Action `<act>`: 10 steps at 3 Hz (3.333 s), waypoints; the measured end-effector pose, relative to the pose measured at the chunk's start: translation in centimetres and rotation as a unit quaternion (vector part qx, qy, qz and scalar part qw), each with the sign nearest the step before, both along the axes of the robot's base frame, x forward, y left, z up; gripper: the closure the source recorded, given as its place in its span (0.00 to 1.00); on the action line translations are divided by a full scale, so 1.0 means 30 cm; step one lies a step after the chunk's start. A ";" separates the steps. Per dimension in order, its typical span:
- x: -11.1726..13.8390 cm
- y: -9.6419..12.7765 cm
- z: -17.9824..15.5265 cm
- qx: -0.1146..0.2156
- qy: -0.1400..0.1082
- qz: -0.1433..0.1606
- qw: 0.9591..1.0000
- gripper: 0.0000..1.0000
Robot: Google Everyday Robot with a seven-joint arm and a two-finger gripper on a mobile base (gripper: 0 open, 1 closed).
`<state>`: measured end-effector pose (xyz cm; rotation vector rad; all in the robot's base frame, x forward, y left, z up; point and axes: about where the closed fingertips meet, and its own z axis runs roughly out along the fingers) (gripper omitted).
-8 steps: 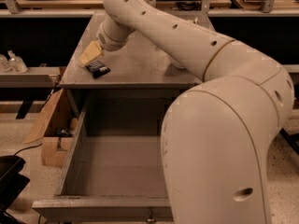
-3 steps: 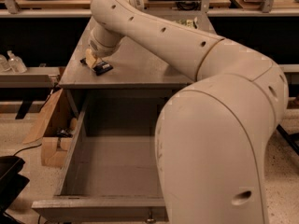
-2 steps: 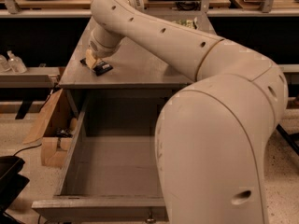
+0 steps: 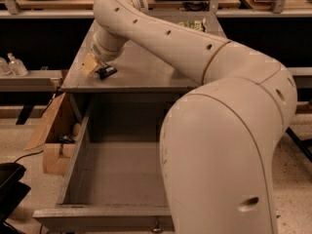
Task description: Place rxbar blueberry into top drawer
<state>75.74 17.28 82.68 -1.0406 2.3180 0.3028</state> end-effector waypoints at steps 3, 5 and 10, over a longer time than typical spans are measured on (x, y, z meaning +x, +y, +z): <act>0.006 0.015 -0.045 -0.011 0.015 0.007 1.000 0.00; 0.003 0.022 -0.059 -0.013 0.018 0.009 1.000 0.42; 0.008 0.027 0.003 -0.012 0.023 0.011 1.000 1.00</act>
Offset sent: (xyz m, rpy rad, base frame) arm 0.0021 -0.0004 -0.0004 -0.0067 0.0019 0.0077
